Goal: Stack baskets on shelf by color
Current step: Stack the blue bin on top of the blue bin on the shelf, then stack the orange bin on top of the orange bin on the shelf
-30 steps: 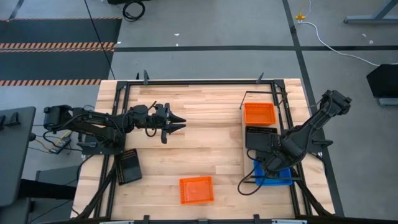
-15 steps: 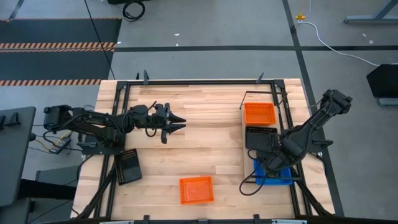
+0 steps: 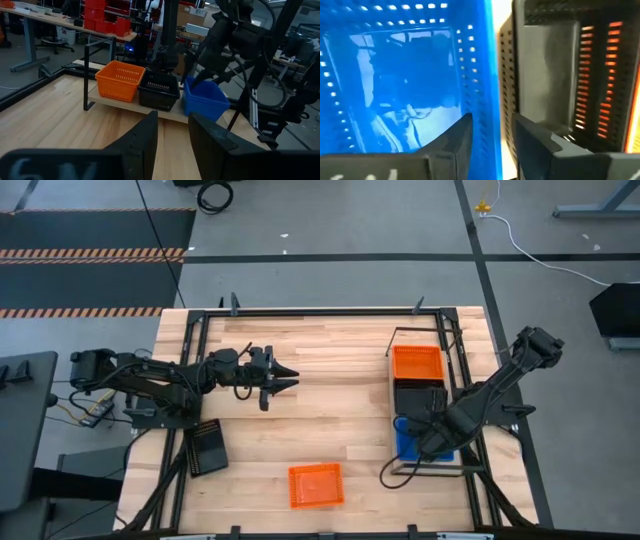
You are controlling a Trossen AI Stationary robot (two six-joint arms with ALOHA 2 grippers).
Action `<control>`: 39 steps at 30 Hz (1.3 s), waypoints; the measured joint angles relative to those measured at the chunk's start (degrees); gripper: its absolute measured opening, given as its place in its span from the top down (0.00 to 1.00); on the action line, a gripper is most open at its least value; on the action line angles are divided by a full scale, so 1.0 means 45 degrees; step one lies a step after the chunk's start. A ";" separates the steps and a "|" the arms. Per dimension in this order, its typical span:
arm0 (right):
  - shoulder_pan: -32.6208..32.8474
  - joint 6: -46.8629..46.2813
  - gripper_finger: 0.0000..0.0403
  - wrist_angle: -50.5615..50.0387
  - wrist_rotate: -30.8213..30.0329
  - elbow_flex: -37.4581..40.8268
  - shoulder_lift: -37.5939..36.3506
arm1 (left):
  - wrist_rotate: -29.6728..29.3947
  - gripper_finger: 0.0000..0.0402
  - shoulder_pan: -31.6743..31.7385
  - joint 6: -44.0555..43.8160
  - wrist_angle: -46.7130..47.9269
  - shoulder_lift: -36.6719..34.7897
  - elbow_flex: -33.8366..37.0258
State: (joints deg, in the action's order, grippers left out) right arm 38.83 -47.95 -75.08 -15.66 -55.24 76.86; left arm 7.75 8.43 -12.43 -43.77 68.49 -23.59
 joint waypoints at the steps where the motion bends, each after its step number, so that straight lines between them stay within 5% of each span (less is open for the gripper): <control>1: 0.0002 0.0019 0.65 0.0001 0.0055 -0.0052 0.0019 | 0.0000 0.71 0.0004 0.0000 -0.0002 0.0000 0.0000; 19: 0.0000 -0.0506 0.65 -0.1129 -0.0409 -0.3381 0.0001 | 0.0000 0.71 0.0028 0.0039 -0.0018 -0.0005 0.0000; 28: -0.0312 0.0898 0.65 0.2956 -0.2699 -0.3581 0.0048 | -0.0005 0.71 -0.0490 -0.0098 0.0217 -0.0008 -0.0225; 33: -0.0736 0.3349 0.65 0.5686 -0.3032 -0.3519 0.0683 | -0.0442 0.71 -0.1922 -0.0438 0.3906 -0.0169 -0.1672; 39: -0.1810 0.4456 0.65 0.7212 0.0717 -0.3435 0.2428 | -0.4742 0.71 -0.4291 -0.1179 1.0273 -0.0049 -0.3929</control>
State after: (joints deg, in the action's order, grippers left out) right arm 30.69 -27.90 -42.62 -12.43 -70.70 87.78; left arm -13.59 -10.88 -17.73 2.46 68.27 -41.28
